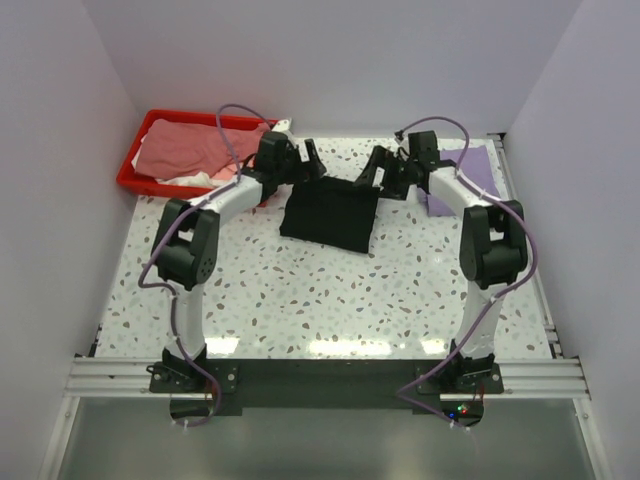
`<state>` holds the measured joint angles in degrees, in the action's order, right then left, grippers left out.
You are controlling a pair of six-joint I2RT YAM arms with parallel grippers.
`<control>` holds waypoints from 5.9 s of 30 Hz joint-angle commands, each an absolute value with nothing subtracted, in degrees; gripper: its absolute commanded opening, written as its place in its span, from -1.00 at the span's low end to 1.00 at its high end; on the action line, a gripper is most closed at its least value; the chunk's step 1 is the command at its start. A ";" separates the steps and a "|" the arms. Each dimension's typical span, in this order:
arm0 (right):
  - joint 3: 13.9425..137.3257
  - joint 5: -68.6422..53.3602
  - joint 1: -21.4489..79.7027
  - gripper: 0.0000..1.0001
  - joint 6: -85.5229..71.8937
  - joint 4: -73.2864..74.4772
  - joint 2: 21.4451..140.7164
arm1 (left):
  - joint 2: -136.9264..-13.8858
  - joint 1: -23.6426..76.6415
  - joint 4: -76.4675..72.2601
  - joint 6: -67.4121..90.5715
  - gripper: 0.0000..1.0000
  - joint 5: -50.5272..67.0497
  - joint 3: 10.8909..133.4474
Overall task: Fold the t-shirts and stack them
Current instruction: Fold the tshirt, then neatly place the folded tshirt to the corner
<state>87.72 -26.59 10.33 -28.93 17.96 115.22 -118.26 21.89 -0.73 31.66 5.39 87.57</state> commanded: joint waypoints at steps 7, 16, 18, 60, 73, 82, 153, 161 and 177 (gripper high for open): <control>94.29 -31.12 11.25 0.98 -32.96 10.98 121.62 | -125.14 21.88 -7.21 34.02 1.00 10.29 92.02; 104.66 -26.11 11.08 0.98 -31.74 16.43 132.53 | -132.97 21.80 -4.84 33.31 1.00 4.84 98.87; 106.08 -25.14 11.07 0.98 -30.94 18.62 134.82 | -133.76 21.80 -3.87 33.40 1.00 4.13 99.49; 89.73 -12.14 14.15 0.77 -25.49 25.67 118.65 | -49.93 23.12 13.97 43.06 1.00 -14.41 31.73; 96.41 -4.14 20.65 -0.09 -23.91 30.93 126.30 | -46.58 23.20 15.29 43.77 1.00 -14.59 29.62; 101.50 5.44 23.64 -1.00 -17.51 34.26 130.25 | -48.60 23.12 14.68 43.95 1.00 -14.94 28.91; 119.53 43.69 11.51 -1.00 29.28 39.19 115.31 | -48.78 23.12 18.46 46.23 1.00 -18.63 32.78; 125.85 35.43 11.51 -1.00 21.81 47.28 114.08 | -50.10 23.12 17.49 46.32 1.00 -18.54 32.87; 124.90 38.06 14.15 -1.00 19.95 49.40 112.94 | -50.54 23.12 17.75 45.70 1.00 -18.46 33.05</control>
